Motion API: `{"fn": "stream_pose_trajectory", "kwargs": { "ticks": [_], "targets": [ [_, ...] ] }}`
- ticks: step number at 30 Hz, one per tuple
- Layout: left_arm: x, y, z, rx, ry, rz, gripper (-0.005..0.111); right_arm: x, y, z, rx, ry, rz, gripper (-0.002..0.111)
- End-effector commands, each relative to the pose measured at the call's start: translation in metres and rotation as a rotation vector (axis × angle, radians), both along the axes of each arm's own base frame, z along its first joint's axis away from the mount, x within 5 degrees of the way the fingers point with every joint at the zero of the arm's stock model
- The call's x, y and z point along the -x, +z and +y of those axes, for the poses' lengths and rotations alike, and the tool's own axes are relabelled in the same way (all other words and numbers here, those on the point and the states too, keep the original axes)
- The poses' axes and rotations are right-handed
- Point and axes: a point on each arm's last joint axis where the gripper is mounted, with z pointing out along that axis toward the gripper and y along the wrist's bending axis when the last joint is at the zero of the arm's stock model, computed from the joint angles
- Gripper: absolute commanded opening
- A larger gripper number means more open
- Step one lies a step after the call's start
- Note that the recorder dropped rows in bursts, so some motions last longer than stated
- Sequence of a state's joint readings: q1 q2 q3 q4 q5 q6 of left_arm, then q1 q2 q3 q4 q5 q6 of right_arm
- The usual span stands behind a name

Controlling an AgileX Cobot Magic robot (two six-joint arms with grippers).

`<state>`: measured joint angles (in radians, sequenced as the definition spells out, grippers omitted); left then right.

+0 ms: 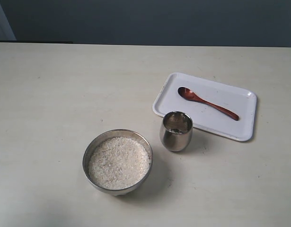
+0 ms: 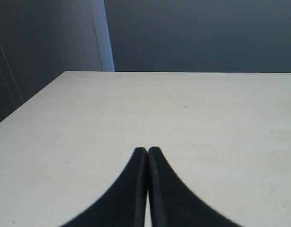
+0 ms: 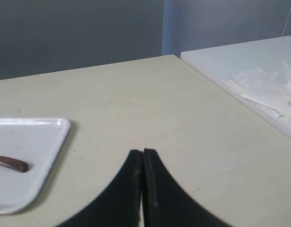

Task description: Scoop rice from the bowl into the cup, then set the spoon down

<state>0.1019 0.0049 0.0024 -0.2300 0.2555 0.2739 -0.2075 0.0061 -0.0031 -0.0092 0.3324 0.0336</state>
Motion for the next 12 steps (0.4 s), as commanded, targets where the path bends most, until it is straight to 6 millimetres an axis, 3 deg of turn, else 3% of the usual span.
{"fn": "stream_pose_trajectory", "kwargs": {
  "ticks": [1,12],
  "targets": [
    [0.0003,0.0015,0.0000,0.003,0.000,-0.013,0.001,0.0000,0.0005,0.0000,0.009,0.001,-0.015,0.000],
    [0.0003,0.0015,0.0000,0.001,0.000,-0.012,0.001,0.0001,0.0001,0.0001,0.006,0.002,-0.011,0.000]
  ]
}}
